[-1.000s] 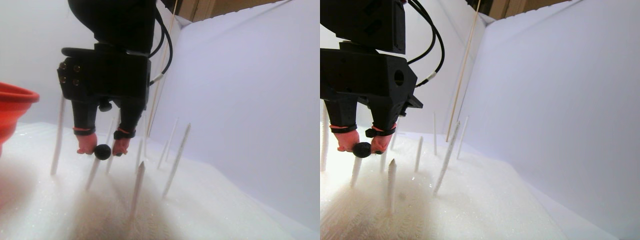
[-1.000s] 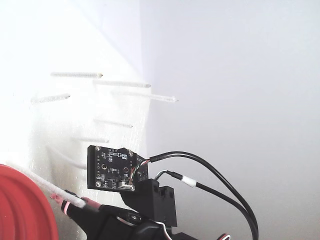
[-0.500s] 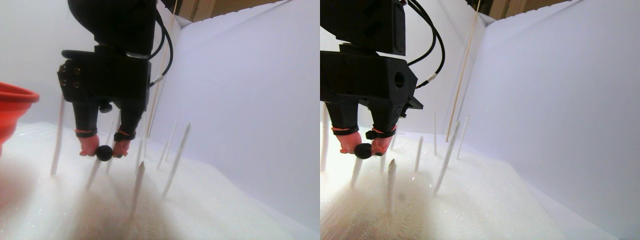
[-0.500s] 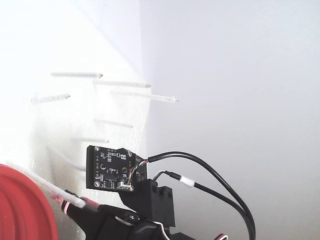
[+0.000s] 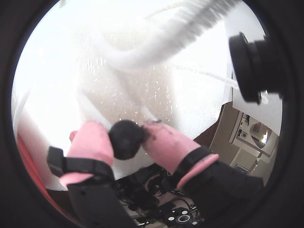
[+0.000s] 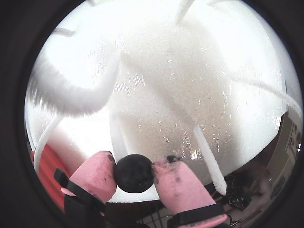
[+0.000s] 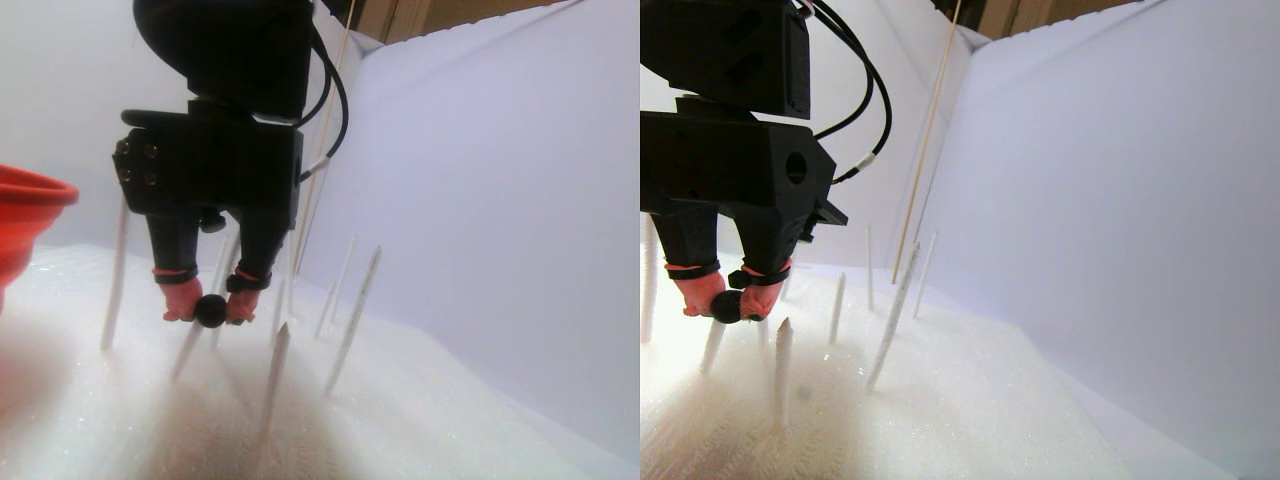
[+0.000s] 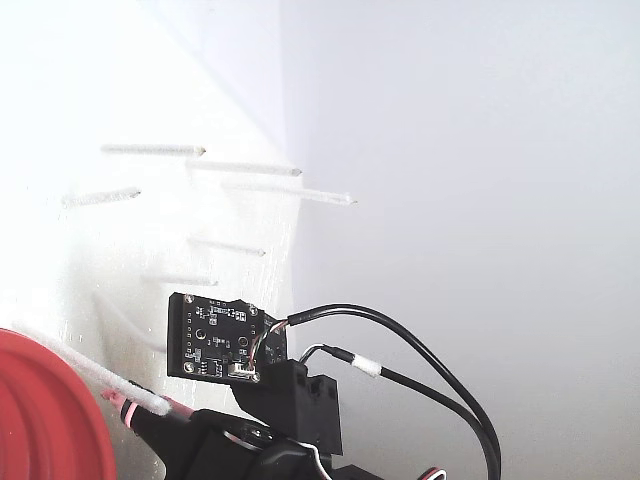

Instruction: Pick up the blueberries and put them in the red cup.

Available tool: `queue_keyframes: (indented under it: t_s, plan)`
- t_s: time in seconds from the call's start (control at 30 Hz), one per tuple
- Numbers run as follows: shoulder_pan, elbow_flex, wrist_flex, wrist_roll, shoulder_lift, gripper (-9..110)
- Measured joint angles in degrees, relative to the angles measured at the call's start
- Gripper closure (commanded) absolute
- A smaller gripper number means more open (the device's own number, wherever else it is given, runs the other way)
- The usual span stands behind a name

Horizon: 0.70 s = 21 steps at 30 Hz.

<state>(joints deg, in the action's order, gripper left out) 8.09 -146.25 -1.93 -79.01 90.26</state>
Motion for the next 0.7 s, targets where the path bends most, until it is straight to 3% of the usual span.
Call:
queue_keyframes:
  t_s: [0.7]
  plan:
    - [0.2,-0.8,1.9,0.0,3.4,91]
